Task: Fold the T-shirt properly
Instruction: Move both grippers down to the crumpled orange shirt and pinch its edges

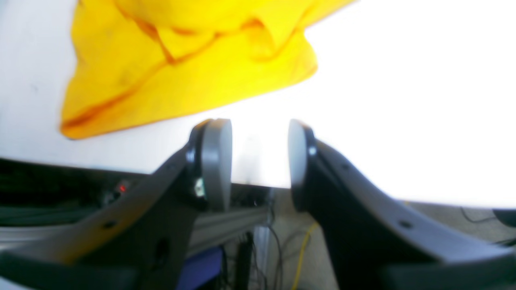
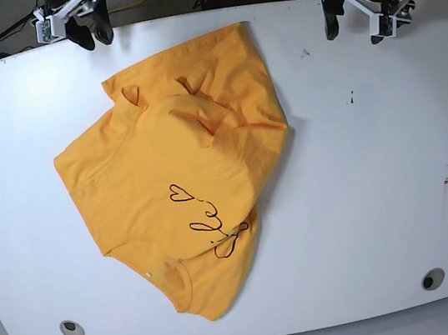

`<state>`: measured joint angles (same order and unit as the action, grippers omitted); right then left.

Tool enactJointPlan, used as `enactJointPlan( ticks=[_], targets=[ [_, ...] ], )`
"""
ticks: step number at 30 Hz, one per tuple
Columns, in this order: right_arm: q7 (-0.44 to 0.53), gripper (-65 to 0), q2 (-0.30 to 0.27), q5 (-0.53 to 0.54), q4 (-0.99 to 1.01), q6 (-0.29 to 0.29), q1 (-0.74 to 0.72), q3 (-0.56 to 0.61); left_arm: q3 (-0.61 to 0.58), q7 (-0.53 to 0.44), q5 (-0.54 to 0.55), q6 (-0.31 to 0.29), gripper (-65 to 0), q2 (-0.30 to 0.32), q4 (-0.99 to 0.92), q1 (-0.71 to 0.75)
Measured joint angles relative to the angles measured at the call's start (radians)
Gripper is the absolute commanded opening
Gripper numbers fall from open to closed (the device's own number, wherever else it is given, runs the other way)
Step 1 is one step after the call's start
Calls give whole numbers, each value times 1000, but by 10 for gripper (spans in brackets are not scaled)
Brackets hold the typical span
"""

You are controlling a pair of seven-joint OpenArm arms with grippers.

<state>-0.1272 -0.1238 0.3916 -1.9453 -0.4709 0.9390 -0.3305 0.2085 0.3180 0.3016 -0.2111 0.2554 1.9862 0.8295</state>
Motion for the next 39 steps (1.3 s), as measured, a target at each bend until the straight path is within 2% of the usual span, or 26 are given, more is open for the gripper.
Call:
enactJointPlan(
  ticks=[2,4,6,8,12,18,20,23,25,31,35,39],
  targets=[
    [-56,-433,1,-2,-1,-2,-45,-14,0,8,0,-46,-147,-1,0,-20],
    [-89,-422,3,3,-6,-3,-85,-37,-10,27,-2,-67,-114,-1,0,-35],
    [-137,-369,0,5,-8,2,-132,-58,-39,61,-4,-67,-68,0,-2,-60],
    [-195,-287,-1,5,-10,-1,-167,-71,-55,79,-2,-76,-38,-3,-1,-81],
    [-327,-190,2,-1,-31,0,-254,-105,-86,87,-2,-74,-35,-2,2,-107],
    [-470,-184,-5,-2,-32,-11,-419,-134,-202,94,-4,-76,-38,0,0,-152],
    [-531,-184,-22,0,-32,-6,-488,-149,-237,93,0,-87,-38,-2,1,-177],
    [-651,-184,-43,-10,-29,-5,-588,-159,-265,90,-6,-71,-38,1,0,-204],
    [-680,-184,-62,-7,-28,-4,-650,-156,-291,90,-9,-70,-38,3,-2,-225],
    [-708,-184,-111,-7,50,-10,-790,-152,-375,90,-13,-75,-38,0,-38,-272],
    [-721,-182,-127,-69,144,-3,-869,-153,-426,94,-116,-74,-38,4,-57,-297],
    [-716,-182,-144,-82,226,-16,-945,-148,-475,94,-146,-75,-38,2,-83,-326]
  ],
)
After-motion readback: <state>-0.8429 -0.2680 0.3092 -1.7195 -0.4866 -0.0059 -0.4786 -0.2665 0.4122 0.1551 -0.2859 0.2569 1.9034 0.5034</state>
